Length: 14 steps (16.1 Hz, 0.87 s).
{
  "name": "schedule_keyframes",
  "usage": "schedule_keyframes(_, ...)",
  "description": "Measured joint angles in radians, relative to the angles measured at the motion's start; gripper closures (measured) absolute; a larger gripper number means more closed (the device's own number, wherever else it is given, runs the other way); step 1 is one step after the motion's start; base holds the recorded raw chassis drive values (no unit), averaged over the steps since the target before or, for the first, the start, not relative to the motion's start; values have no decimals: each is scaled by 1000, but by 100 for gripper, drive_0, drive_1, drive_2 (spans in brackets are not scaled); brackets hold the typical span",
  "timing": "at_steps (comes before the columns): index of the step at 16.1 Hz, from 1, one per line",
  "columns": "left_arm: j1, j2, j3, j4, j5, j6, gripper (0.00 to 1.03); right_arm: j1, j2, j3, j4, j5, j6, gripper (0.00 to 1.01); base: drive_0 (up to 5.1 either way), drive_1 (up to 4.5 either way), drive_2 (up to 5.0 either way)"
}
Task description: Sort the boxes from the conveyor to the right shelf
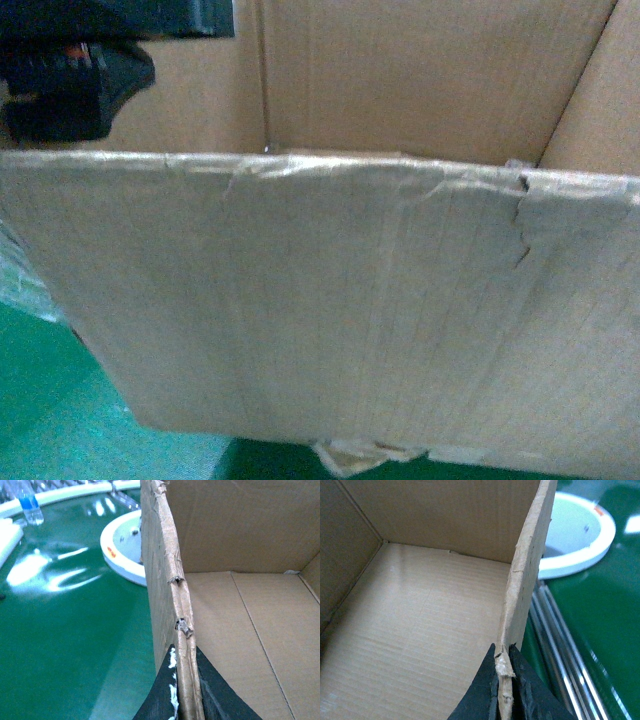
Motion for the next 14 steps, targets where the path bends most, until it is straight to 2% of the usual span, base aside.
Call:
schedule_keyframes(2, -2, -3, 14, 70, -10, 64, 100, 1, -30, 0, 130, 0, -39, 97, 0, 0, 0)
schedule_keyframes(3, -2, -13, 24, 67, -10, 80, 100, 5, -34, 1, 128, 0, -48, 98, 0, 0, 0)
schedule_keyframes(11, -1, -11, 24, 59, -10, 95, 100, 7, -32, 1, 123, 1, -53, 98, -98, -98, -98)
schedule_keyframes(14, -1, -12, 24, 61, -10, 96, 100, 7, -32, 1, 124, 1, -53, 98, -121, -433, 191)
